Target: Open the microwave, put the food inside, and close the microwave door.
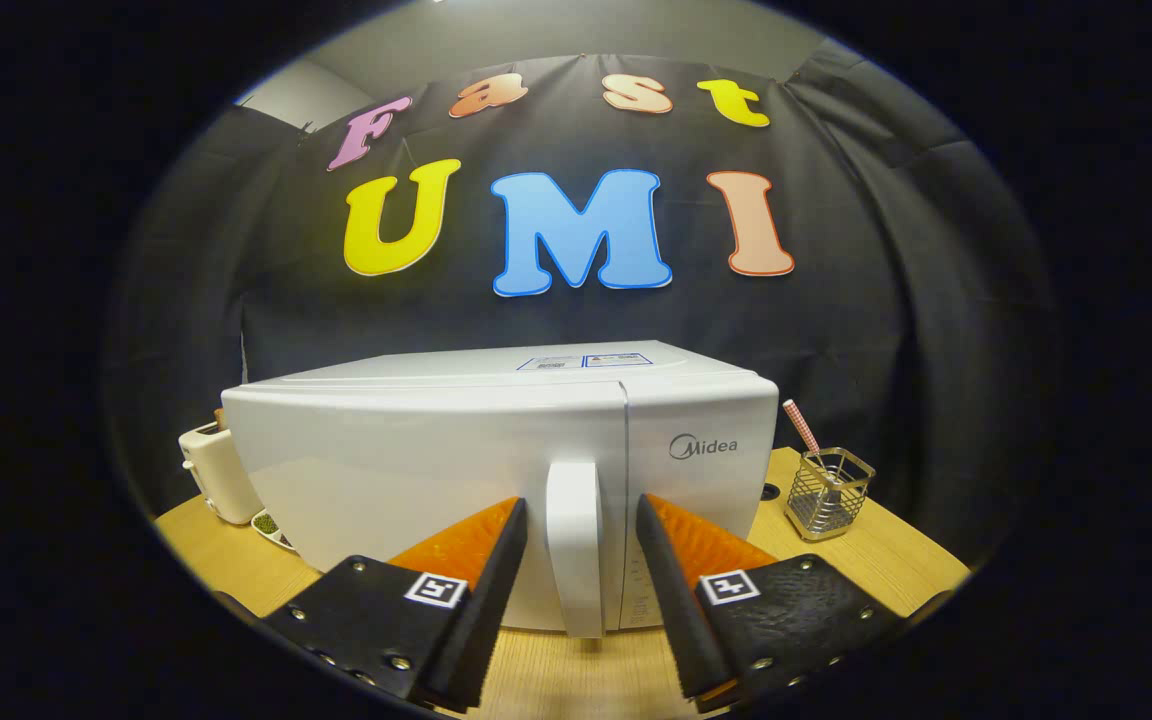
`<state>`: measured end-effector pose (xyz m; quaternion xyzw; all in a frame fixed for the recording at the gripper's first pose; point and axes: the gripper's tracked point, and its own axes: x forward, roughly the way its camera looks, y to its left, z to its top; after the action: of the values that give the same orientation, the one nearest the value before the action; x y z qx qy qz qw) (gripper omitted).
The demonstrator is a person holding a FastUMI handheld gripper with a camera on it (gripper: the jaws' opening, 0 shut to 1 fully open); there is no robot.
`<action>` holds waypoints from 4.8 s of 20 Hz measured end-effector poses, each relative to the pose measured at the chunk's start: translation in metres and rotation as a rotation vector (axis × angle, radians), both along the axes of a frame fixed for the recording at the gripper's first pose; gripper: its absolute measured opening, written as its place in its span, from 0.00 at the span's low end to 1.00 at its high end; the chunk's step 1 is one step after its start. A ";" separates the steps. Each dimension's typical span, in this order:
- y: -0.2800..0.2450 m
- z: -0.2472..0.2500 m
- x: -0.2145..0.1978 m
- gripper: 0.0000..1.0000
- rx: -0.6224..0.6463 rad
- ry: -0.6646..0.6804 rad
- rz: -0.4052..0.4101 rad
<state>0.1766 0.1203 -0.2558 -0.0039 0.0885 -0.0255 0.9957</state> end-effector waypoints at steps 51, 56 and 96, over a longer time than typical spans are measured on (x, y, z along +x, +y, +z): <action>0.185 -0.006 -0.250 0.23 0.110 0.109 0.409; 0.213 -0.006 -0.267 0.23 0.124 0.129 0.463; 0.408 0.045 -0.326 0.85 0.101 0.021 1.038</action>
<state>-0.1498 0.5279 -0.2112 0.0004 0.0862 0.4758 0.8753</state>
